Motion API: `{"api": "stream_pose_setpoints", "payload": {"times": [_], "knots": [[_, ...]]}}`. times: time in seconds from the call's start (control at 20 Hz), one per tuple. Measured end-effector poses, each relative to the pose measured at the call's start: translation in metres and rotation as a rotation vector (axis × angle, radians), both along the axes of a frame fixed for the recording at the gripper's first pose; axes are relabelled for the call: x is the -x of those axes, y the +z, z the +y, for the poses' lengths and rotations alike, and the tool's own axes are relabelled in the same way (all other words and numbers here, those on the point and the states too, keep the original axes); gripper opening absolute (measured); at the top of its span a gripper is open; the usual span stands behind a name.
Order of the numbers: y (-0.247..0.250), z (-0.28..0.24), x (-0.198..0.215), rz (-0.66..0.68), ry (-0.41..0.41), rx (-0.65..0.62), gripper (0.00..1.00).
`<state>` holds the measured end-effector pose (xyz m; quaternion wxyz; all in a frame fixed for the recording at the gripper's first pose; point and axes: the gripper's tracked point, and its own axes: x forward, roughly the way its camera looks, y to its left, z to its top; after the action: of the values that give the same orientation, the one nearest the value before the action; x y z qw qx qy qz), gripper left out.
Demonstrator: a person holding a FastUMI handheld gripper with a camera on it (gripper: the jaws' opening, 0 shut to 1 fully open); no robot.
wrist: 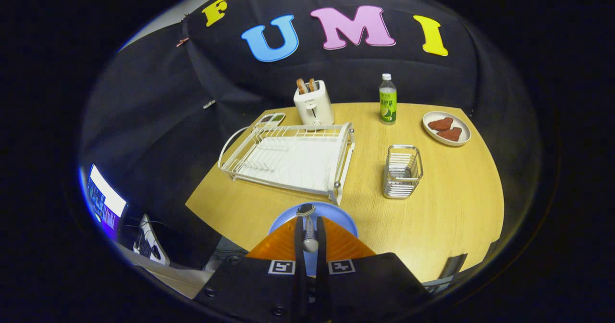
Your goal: Take the plate from the dish rack, then take the spoon from the basket and place it into the plate.
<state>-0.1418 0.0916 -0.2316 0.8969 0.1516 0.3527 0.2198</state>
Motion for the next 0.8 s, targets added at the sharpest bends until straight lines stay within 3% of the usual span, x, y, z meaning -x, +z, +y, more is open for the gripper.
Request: {"api": "stream_pose_setpoints", "payload": {"times": [0.5, 0.8], "knots": [[-0.067, 0.028, 0.008, 0.048, 0.036, 0.034, 0.1], [-0.088, 0.027, 0.019, 0.119, 0.035, -0.019, 0.13]]}}
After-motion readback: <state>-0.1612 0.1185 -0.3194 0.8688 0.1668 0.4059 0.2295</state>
